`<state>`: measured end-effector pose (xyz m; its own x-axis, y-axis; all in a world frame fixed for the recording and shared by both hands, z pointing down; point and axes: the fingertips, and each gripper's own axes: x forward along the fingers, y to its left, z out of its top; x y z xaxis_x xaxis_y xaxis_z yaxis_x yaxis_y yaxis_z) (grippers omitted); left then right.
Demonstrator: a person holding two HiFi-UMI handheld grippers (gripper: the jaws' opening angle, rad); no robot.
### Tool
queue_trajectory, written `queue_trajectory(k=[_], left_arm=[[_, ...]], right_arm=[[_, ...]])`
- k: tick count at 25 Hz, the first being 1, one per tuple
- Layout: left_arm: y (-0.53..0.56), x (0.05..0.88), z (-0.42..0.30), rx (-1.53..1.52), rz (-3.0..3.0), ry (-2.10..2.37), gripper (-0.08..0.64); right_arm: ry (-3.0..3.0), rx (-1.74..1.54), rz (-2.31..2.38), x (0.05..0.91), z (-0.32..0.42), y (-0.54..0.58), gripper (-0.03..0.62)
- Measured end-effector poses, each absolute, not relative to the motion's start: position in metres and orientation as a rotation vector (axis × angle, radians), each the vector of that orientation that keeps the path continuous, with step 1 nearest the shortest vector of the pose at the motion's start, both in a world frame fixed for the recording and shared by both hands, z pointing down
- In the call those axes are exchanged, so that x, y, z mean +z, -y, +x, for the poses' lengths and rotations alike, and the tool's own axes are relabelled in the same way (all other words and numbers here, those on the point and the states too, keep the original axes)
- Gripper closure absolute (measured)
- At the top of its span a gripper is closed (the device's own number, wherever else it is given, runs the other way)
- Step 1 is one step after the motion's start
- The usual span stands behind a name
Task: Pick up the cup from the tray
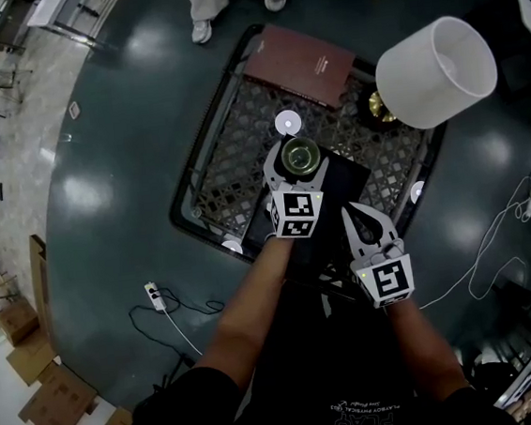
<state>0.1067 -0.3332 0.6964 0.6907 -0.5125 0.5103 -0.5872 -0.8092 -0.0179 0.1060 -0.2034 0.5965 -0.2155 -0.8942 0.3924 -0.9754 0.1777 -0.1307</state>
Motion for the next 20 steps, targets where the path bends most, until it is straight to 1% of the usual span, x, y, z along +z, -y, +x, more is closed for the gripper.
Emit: queue_trajectory(k=[12,20], left_arm=[[0.333,0.693,0.109,0.762,2.787,0.897,0.170],[0.318,0.664,0.108,0.635,2.826,0.877,0.170]], right_arm=[[2.219,0.520,1.808,0.598,0.107,0.196,0.594],[2.213,0.516,1.798,0.599,0.106,0.187,0.594]])
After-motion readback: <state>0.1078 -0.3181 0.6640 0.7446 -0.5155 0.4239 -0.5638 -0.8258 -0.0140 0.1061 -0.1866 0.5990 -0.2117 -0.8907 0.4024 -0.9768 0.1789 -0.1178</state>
